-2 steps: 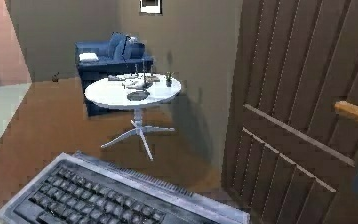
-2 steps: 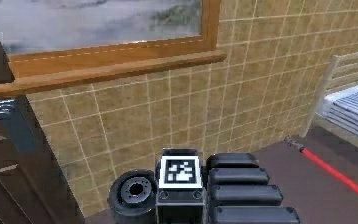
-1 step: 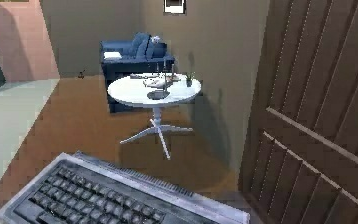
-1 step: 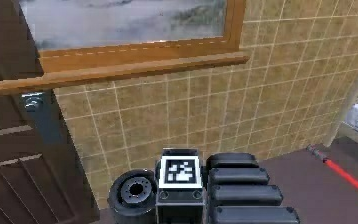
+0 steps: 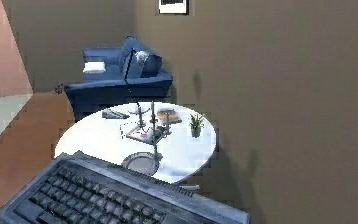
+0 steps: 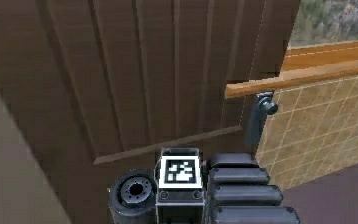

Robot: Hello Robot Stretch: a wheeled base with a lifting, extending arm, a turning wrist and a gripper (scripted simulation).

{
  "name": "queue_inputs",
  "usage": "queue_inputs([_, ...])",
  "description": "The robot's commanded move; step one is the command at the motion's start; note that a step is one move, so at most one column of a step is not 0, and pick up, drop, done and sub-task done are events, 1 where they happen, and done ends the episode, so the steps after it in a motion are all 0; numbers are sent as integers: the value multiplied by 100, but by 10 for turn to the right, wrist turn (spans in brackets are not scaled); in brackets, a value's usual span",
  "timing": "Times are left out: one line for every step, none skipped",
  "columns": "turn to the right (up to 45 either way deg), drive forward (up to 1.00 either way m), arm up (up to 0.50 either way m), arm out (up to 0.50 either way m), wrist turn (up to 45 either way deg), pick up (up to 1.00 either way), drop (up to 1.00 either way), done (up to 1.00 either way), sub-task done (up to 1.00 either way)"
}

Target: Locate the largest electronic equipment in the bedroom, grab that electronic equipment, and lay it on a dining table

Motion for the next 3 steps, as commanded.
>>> queue_inputs([-30, 0, 0, 0, 0, 0, 0, 0, 0])
queue_inputs([0, 15, 0, 0, 0, 0, 0, 0, 0])
queue_inputs([-150, 0, 0, 0, 0, 0, 0, 0, 0])
